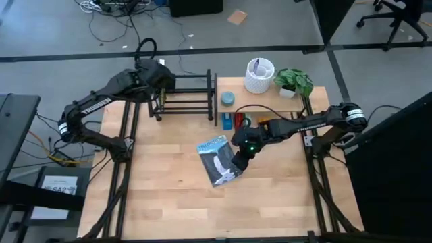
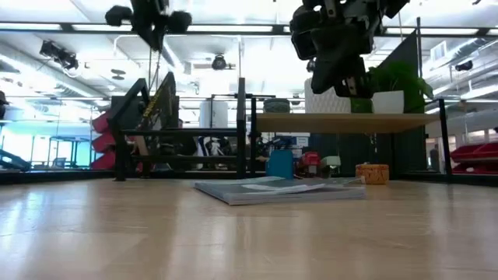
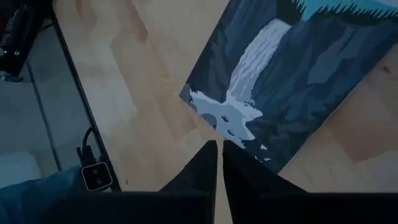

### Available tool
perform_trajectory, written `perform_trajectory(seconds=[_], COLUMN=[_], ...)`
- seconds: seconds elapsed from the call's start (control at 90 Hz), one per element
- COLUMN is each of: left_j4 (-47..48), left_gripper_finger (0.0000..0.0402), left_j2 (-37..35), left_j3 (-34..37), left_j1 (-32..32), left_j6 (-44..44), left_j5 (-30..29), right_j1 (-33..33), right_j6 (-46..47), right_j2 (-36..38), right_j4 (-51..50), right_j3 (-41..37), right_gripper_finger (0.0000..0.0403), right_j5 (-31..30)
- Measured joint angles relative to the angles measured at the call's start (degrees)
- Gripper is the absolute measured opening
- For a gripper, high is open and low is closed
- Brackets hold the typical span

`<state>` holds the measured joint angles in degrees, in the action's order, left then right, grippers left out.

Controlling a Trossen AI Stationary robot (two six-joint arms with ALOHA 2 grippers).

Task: Stock shelves
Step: Put the black book into the black book shelf

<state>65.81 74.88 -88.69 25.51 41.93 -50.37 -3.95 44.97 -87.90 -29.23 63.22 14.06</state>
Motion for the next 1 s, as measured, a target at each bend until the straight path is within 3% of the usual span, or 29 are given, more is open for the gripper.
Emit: perform_trajectory(seconds=[0.2, 0.356, 0.533, 0.633, 0.811, 1.0], left_j4=[4.61, 6.47, 5.34, 5.24, 5.19, 5.37], left_gripper_finger=[0.0037, 0.0099, 0.0203, 0.0242, 0.0264, 0.0264], left_j2=[0.67, 1.35, 1.41, 1.4, 1.39, 2.37], left_j3=[0.16, 4.28, 8.55, 8.57, 8.57, 8.57], left_j1=[-0.86, -0.82, -0.78, -0.96, -0.66, 0.99], left_j6=[9.33, 9.26, 9.37, 11.04, 14.1, 13.52], left_j5=[10.66, 13.7, 14.89, 15.1, 14.86, 10.4], right_j1=[0.0, 0.04, 0.04, 0.02, 0.19, 0.37], right_j6=[0.0, -0.31, -1.16, -1.28, -1.73, -1.73], right_j2=[0.0, 0.0, 0.0, 0.0, 0.0, 0.0], right_j4=[0.0, 0.0, -0.02, -0.02, -0.02, -0.02], right_j3=[0.0, 0.0, 0.0, 0.0, 0.0, 0.0], right_gripper_finger=[0.0, 0.0, 0.0, 0.0, 0.0, 0.0], right_j5=[-0.71, -1.01, -0.98, -0.98, -0.97, -0.98])
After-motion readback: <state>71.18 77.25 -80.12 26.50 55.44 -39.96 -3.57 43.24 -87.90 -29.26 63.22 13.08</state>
